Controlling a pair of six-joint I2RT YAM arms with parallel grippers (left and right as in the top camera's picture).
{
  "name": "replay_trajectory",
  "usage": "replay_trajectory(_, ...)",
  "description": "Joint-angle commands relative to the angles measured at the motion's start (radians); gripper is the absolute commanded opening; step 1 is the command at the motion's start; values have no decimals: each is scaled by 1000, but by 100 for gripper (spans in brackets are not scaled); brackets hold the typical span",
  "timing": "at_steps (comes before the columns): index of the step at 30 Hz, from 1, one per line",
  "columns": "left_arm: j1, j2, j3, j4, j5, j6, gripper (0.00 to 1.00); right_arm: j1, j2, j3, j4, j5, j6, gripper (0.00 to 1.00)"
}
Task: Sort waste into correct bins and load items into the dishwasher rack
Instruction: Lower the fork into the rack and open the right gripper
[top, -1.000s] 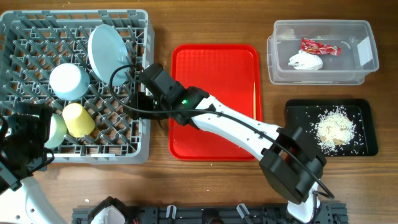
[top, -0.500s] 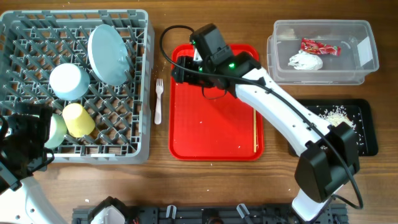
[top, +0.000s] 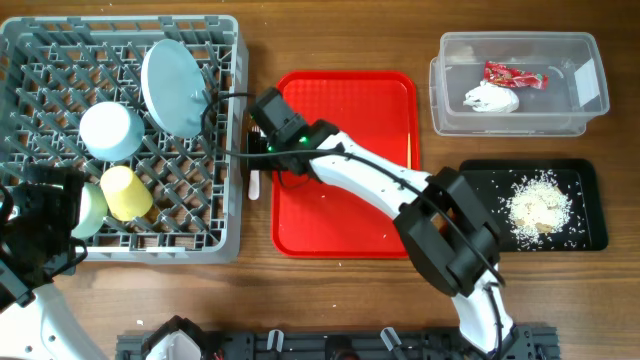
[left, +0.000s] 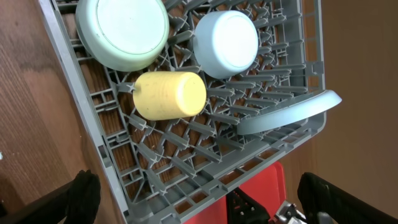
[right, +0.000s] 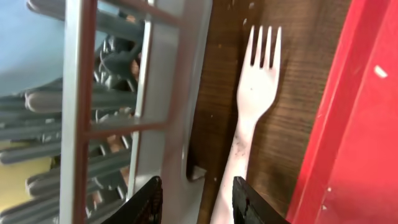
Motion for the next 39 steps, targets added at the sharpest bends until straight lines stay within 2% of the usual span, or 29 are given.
replay_trajectory(1,4,0,1,0,8,-2,100,10,31,11,21,141,35,37)
replay_trajectory(14,4,0,1,0,8,-2,100,53,124,11,56,167,63,38)
replay_trajectory(20,4,0,1,0,8,-2,100,86,141,11,39,272,78,37)
replay_trajectory(23,4,0,1,0,8,-2,100,86,175,11,8,312,104,33)
replay_trajectory(29,4,0,1,0,8,-2,100,83,206,13,6,325,101,31)
replay_trajectory(37,4,0,1,0,8,-2,100,51,206,13,-5,325,101,7)
replay_trajectory(39,4,0,1,0,8,-2,100,47,194,13,-13,323,101,4)
